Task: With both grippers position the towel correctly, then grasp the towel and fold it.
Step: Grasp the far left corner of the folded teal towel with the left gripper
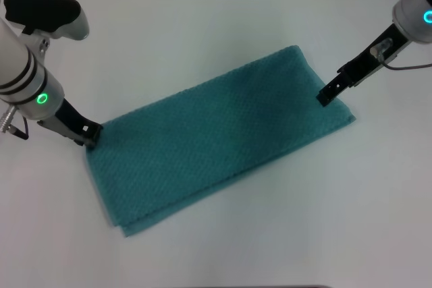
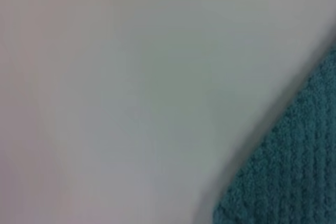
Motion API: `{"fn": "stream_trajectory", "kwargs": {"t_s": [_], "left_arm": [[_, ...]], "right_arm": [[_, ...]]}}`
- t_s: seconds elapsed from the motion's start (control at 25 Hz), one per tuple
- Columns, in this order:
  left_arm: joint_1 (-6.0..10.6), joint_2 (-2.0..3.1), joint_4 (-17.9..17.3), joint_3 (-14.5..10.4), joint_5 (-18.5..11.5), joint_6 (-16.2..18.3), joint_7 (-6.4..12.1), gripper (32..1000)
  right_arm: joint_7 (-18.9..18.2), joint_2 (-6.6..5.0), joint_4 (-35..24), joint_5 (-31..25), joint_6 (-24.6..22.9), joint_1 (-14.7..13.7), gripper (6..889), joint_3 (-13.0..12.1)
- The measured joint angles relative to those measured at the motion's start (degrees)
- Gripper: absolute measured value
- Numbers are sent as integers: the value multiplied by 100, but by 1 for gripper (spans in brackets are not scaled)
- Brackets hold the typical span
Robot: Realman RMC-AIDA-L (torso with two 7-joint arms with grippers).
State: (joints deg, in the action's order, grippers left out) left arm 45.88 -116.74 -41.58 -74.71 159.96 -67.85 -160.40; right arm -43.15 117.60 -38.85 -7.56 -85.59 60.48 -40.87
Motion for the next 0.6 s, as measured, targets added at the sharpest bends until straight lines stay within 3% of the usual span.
{"fn": "stream_trajectory", "kwargs": {"t_s": [0.2, 0.6], "left_arm": [[0, 1, -17, 0, 6, -2, -8, 138], [-86, -21, -302, 0, 128, -110, -148, 96]], "right_arm": [[0, -3, 0, 0, 8, -25, 852, 2], [-2, -29, 0, 0, 63, -54, 852, 35]]}}
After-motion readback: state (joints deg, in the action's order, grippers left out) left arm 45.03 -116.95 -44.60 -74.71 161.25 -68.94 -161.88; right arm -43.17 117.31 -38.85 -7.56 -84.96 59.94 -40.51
